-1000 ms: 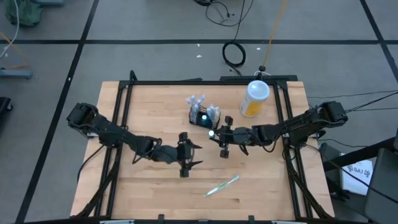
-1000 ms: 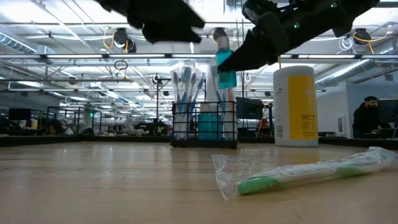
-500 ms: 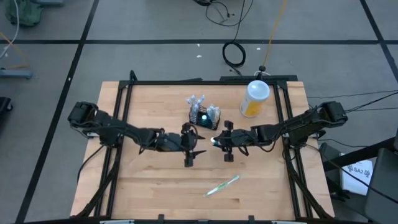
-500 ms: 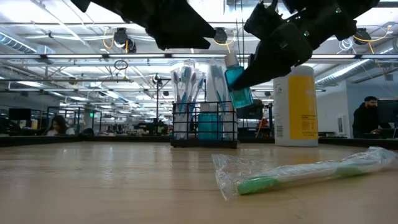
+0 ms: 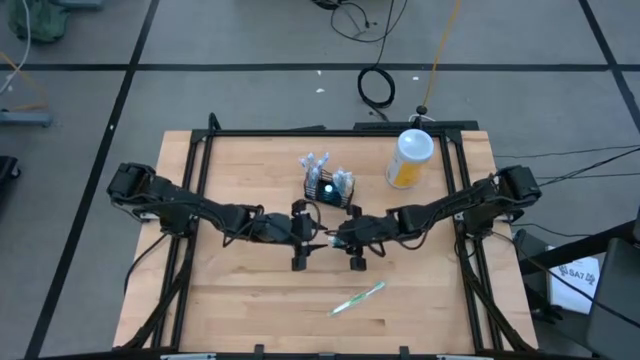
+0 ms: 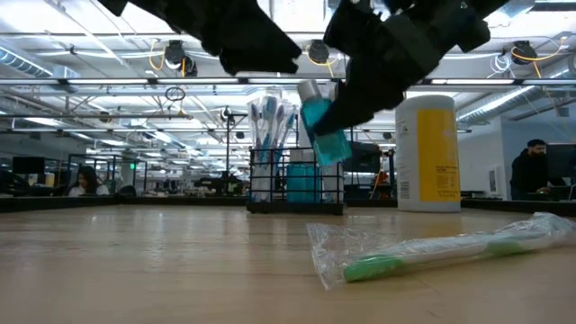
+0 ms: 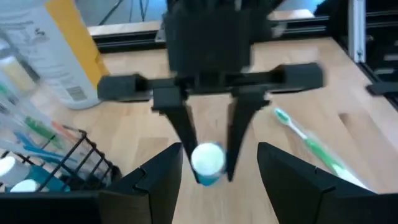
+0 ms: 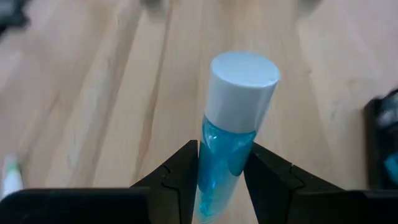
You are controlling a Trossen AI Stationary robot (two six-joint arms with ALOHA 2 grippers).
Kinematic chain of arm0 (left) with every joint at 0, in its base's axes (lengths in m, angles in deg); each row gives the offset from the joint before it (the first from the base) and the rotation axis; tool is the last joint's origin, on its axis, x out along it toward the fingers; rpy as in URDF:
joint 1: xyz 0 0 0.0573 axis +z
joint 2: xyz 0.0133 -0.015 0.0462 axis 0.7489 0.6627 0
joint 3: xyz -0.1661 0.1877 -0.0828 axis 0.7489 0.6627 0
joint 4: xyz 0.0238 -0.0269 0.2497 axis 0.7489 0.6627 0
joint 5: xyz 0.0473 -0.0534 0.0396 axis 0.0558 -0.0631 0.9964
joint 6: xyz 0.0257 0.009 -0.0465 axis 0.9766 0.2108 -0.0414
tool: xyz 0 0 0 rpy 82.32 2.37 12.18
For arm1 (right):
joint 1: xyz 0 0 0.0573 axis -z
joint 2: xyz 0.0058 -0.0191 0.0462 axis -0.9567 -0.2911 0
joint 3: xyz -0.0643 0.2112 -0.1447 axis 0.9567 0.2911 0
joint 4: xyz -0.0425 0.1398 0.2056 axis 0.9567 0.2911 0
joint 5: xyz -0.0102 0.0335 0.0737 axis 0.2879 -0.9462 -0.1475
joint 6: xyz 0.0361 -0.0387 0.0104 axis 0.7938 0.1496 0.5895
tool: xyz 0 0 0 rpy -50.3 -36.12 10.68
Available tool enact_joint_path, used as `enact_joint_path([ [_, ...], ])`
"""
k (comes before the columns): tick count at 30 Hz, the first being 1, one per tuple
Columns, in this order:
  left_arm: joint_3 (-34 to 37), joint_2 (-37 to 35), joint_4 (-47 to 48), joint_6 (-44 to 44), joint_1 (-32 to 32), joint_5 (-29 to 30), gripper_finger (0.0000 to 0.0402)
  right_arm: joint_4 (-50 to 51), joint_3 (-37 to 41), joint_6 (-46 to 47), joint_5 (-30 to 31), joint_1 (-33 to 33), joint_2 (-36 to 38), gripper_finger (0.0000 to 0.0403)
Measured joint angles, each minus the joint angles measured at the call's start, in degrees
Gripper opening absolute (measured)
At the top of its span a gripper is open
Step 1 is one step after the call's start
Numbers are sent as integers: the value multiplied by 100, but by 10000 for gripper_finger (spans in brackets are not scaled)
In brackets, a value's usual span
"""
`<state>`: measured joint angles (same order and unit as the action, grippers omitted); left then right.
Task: Pick & Place toothbrushing station
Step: Put the blue mouthwash into the black wire organizer
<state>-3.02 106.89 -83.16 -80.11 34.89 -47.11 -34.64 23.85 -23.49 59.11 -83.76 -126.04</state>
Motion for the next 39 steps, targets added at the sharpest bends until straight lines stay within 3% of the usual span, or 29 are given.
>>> enact_joint_path([
  [8, 2, -139, 1409, 123, -250, -193, 212, 641, -375, -15, -37, 96, -609, 111],
  [12, 27, 46, 1515, -24, -267, -161, 211, 557, -481, -36, -322, 214, -787, 111],
  [32, 28, 183, 926, -168, -189, 205, 212, 461, -504, -455, -435, 262, -933, 112],
  [39, 26, 330, 285, -218, -104, 174, 212, 86, -499, -703, -435, 258, -933, 112],
])
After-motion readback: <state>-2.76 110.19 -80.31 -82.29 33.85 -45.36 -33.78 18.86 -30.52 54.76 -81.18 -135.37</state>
